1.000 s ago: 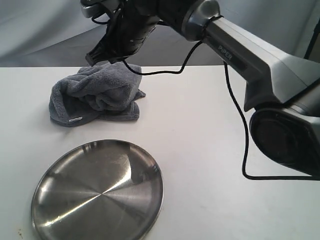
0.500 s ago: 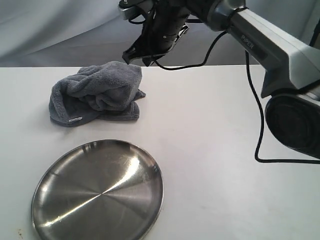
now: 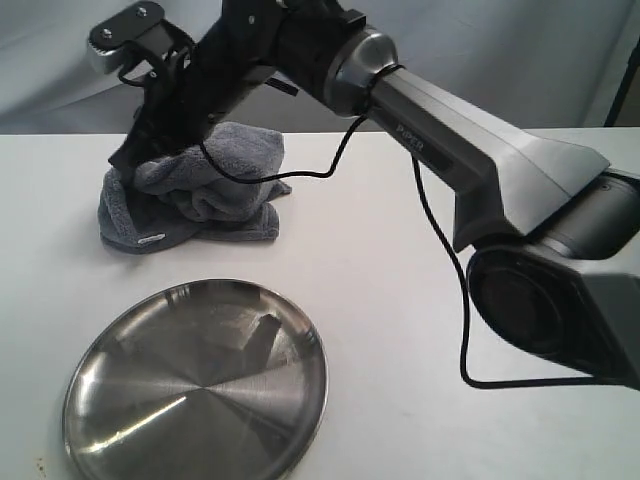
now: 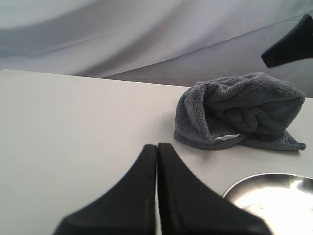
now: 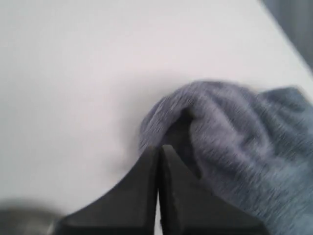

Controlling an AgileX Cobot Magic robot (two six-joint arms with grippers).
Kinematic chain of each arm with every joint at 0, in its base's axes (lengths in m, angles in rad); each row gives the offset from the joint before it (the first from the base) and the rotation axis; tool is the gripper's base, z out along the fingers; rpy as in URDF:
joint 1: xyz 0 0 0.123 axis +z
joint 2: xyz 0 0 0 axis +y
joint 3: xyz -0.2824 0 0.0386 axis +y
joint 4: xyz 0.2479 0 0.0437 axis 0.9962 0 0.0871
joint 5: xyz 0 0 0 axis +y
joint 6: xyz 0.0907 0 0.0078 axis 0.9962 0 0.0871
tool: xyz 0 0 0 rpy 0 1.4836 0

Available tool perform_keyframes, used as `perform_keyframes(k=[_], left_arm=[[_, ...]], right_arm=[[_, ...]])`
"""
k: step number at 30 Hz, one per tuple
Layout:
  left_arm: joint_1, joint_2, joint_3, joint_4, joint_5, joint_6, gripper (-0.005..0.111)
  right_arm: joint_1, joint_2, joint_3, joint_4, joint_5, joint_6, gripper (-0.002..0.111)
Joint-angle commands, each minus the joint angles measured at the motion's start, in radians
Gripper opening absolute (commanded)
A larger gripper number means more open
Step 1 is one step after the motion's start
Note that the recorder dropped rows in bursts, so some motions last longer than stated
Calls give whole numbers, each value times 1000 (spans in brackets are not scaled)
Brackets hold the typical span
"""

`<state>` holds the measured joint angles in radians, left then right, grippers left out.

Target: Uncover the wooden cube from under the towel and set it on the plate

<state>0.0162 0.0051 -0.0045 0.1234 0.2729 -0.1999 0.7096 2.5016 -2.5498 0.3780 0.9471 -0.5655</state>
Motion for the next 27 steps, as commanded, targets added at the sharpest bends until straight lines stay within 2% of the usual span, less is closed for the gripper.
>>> perform_keyframes(k=[1,4,6,11,16,22,27], left_arm=[[2,-5,5,-8,-7,-5,2],[2,-5,5,-8,-7,-5,2],[2,-5,5,-8,-7,-5,2],[2,-5,5,-8,-7,-5,2],[2,-5,5,-8,-7,-5,2],[2,-5,5,-8,-7,-5,2],[2,-5,5,-8,-7,-5,2]], right_arm=[[-1,-5,1,-117,-287,156,0],[-25,-8,1,-280,-312,372,0],[-43,-11,1,-391,-242,436,0],[-77,-11,1,-469,64,349,0],[-82,-11,1,-378,267,214,0],[-80,-11,1,-77,213,1,0],[-80,-5,1,80,-47,-4,0]])
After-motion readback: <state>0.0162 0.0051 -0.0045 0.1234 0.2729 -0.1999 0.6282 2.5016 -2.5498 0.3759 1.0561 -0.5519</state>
